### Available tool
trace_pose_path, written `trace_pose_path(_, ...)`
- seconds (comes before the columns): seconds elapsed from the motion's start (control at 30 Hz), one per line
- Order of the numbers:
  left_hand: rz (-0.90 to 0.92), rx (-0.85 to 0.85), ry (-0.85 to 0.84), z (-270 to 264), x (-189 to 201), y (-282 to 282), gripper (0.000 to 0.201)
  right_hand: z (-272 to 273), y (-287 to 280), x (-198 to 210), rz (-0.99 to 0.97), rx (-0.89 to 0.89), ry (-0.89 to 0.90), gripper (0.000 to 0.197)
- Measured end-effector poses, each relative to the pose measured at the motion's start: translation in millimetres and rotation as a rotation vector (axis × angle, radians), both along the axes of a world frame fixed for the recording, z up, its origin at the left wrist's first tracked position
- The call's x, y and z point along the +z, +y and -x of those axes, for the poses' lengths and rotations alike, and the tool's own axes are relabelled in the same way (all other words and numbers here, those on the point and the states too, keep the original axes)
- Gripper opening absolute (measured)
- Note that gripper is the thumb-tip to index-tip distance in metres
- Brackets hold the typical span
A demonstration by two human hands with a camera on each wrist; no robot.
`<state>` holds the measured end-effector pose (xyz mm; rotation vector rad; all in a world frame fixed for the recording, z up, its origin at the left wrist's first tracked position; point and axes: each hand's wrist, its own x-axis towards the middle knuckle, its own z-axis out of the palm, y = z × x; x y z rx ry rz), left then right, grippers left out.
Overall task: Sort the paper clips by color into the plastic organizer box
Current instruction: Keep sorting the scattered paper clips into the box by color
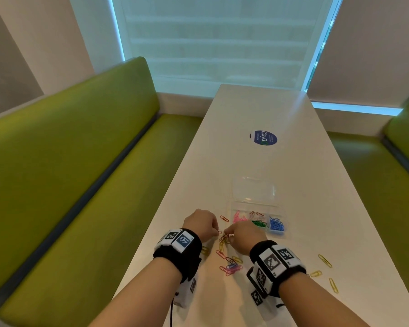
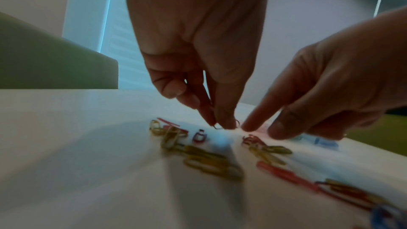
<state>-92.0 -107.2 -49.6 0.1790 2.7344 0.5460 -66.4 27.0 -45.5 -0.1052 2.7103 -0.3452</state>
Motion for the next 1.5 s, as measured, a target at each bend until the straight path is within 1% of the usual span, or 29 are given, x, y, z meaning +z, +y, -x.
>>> trace_pose_path(0.13,0.006,-0.032,-0.072,-4.3,-0.9,0.3,0.012,-1.3,-1.6,-4.2,-0.008,-0.021,0.043,0.029)
trace_pose_path(0.23,-0.019,-0.006,-0.045,-6.1,-1.2,-3.1,0.016,-2.1,-1.4,-4.9,-0.023,-0.024,0.085,0.023)
trace_pose_path(0.33,-0.068,0.012,-0.023,-7.0,-0.7,-6.3,0.02,-1.3,-1.2,-4.4,-0.001,-0.035,0.05,0.019)
trace_pose_path(0.43,-0.128,0.027,-0.018,-7.8,1.7,-5.8,0.018,-0.1,0.1,-1.5,0.043,-0.058,0.041,0.018)
trace_pose_path(0.53,-0.23,0.049,-0.017,-7.4,5.5,-3.3,0.019,2.7,2.6,5.0,0.152,-0.105,0.094,0.024)
trace_pose_path(0.6,-0.296,0.064,-0.027,-7.0,8.5,-0.6,0.021,4.7,4.7,9.9,0.202,-0.105,0.102,0.026)
trace_pose_path(0.73,-0.336,0.055,-0.018,-6.8,11.7,5.4,0.022,5.3,8.8,19.5,0.168,-0.069,0.098,0.02)
trace_pose_path(0.87,-0.328,0.025,-0.013,-5.8,10.7,10.4,0.024,4.5,13.8,20.6,0.137,-0.067,0.08,0.018)
trace_pose_path(0.97,-0.304,0.018,0.01,-4.1,10.7,10.1,0.029,10.1,23.4,25.4,0.175,-0.134,0.127,0.017)
trace_pose_path(1.07,-0.192,-0.014,0.073,-2.9,9.5,7.6,0.025,22.8,42.2,35.8,0.118,-0.267,0.209,0.018)
trace_pose_path(1.17,-0.079,-0.04,0.073,-3.5,3.5,5.7,0.022,33.7,59.5,36.1,0.05,-0.346,0.211,0.021)
trace_pose_path(1.23,-0.023,-0.057,0.042,-5.3,0.6,5.8,0.022,36.4,65.3,31.8,0.028,-0.361,0.181,0.022)
trace_pose_path(1.33,0.004,-0.081,0.014,-5.8,-1.4,7.7,0.02,36.3,66.8,26.2,0.036,-0.364,0.156,0.023)
trace_pose_path(1.5,0.056,-0.113,0.03,-3.9,-0.2,13.2,0.018,33.7,64.0,26.1,0.072,-0.354,0.186,0.023)
